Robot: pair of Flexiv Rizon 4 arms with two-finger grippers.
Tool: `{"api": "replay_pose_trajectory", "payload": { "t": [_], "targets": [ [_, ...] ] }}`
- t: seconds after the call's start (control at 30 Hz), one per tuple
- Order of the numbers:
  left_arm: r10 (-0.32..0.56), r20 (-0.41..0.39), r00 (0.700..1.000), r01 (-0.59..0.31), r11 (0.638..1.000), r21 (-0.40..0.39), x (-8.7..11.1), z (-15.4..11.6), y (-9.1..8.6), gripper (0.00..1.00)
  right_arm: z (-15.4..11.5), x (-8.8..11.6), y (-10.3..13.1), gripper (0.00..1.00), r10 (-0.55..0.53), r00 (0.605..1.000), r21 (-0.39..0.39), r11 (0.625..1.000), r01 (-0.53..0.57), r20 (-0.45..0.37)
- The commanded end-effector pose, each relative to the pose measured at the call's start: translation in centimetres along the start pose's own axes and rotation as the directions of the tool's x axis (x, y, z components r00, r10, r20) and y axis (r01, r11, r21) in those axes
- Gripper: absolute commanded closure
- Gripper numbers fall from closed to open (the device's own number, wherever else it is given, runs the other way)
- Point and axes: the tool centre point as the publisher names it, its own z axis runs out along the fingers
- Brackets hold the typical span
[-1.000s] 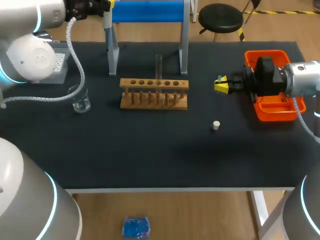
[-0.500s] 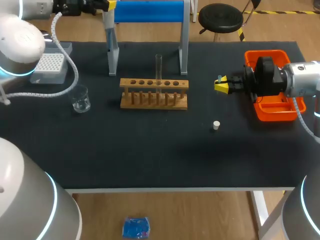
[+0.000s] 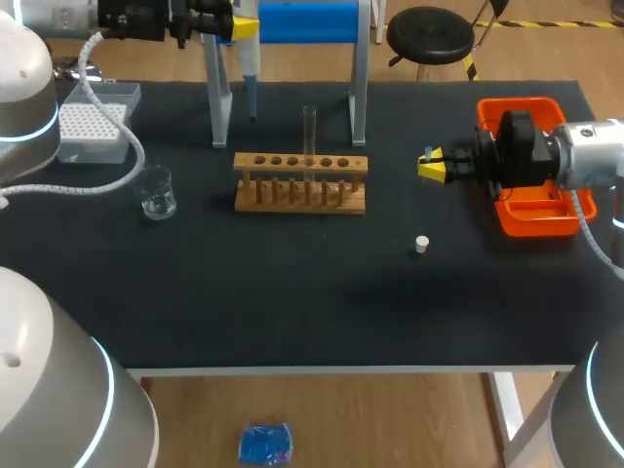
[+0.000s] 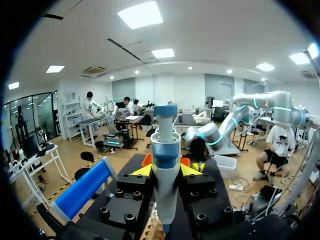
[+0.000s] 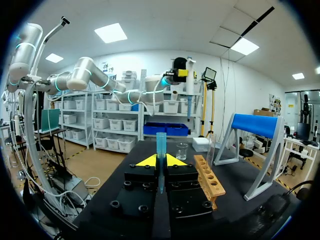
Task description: Invert the test tube, pick up the pipette, mount the tip to pipette, aspirate from beaker and dispense into the tube, eject the tip, return the pipette, and cap with the stopper.
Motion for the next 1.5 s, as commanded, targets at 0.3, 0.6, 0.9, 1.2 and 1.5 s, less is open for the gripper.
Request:
{"api": "replay_pose_trajectory", "payload": {
  "t": [0.3, 0.6, 0.9, 1.2, 1.5],
  "targets": [
    [0.027, -0.004, 1.000, -0.026, 0.997, 0.072, 5.9, 3.9, -2.5, 1.00, 0.0, 0.1, 0.0, 1.00, -0.001, 1.000, 0.001, 1.000, 0.001, 0.002],
    [0.049, -0.236, 0.970, -0.026, 0.995, 0.097, 7.0, 5.8, -3.6, 1.00, 0.0, 0.1, 0.0, 1.00, -0.001, 1.000, 0.001, 1.000, 0.001, 0.002],
    [-0.003, -0.275, 0.961, 0.019, 0.998, 0.054, 6.1, 6.3, -1.8, 1.00, 0.0, 0.1, 0.0, 1.00, -0.001, 1.000, 0.001, 1.000, 0.001, 0.002],
    [0.003, -0.270, 0.963, 0.017, 0.997, 0.070, 6.2, 6.6, -2.0, 1.00, 0.0, 0.1, 0.0, 1.00, -0.001, 1.000, 0.001, 1.000, 0.001, 0.002],
    [0.007, -0.288, 0.958, 0.020, 0.996, 0.088, 6.8, 6.6, -2.8, 1.00, 0.0, 0.1, 0.0, 1.00, -0.001, 1.000, 0.001, 1.000, 0.001, 0.002]
  ]
}}
